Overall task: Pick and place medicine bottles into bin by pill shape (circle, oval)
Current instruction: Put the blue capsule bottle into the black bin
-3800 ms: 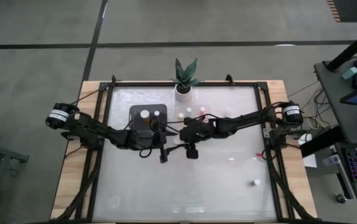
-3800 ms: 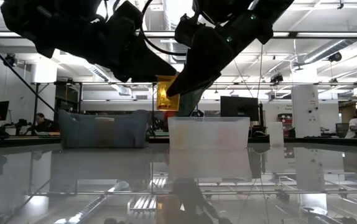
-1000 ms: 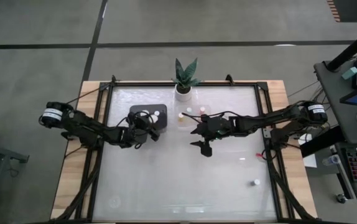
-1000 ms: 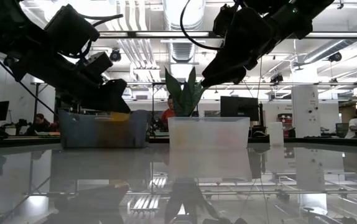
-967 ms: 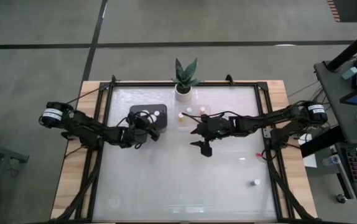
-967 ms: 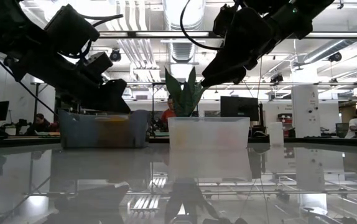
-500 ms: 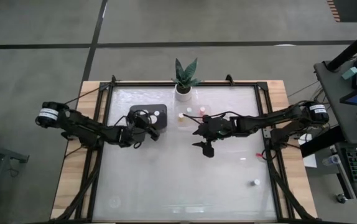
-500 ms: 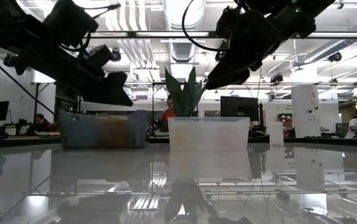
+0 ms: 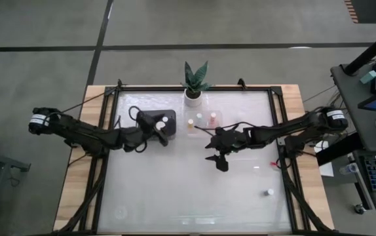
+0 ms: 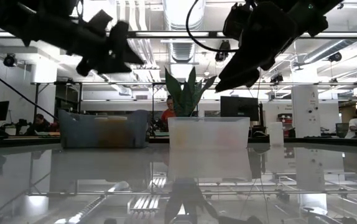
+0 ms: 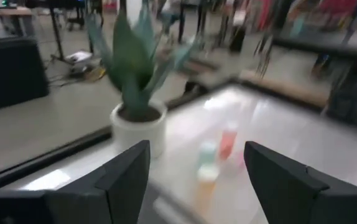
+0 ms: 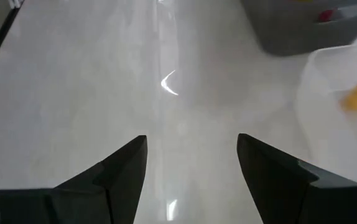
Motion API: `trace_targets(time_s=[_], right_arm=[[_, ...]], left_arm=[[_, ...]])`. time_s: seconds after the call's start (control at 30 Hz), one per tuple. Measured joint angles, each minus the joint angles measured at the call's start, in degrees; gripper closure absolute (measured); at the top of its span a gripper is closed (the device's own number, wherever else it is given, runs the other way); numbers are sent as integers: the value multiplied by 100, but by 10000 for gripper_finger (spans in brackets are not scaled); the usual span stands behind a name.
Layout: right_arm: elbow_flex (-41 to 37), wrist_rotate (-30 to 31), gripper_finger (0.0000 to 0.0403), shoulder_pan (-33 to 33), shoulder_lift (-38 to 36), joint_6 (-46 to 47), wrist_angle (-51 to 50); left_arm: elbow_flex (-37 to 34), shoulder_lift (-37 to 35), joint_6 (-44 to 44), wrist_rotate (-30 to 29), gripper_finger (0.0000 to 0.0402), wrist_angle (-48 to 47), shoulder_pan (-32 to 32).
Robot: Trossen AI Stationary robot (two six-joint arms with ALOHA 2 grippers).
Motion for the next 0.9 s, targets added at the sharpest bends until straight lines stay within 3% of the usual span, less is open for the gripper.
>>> trace_targets(time_s=[0.17, 0.37, 0.67, 0.9], right_arm=[[-4, -4, 163, 244, 231, 9, 180], [-2, -12, 163, 564, 219, 358, -482], [8, -53, 163, 1488, 183, 1848, -1814], [564, -64, 163, 2236, 183, 3626, -3872]], left_arm=[[5, 123, 369, 459, 157, 1523, -80], [3, 318, 789, 1392, 157, 2779, -111], [71, 323, 863, 1439, 157, 2963, -107], [174, 323, 1529, 1441, 157, 3007, -103]])
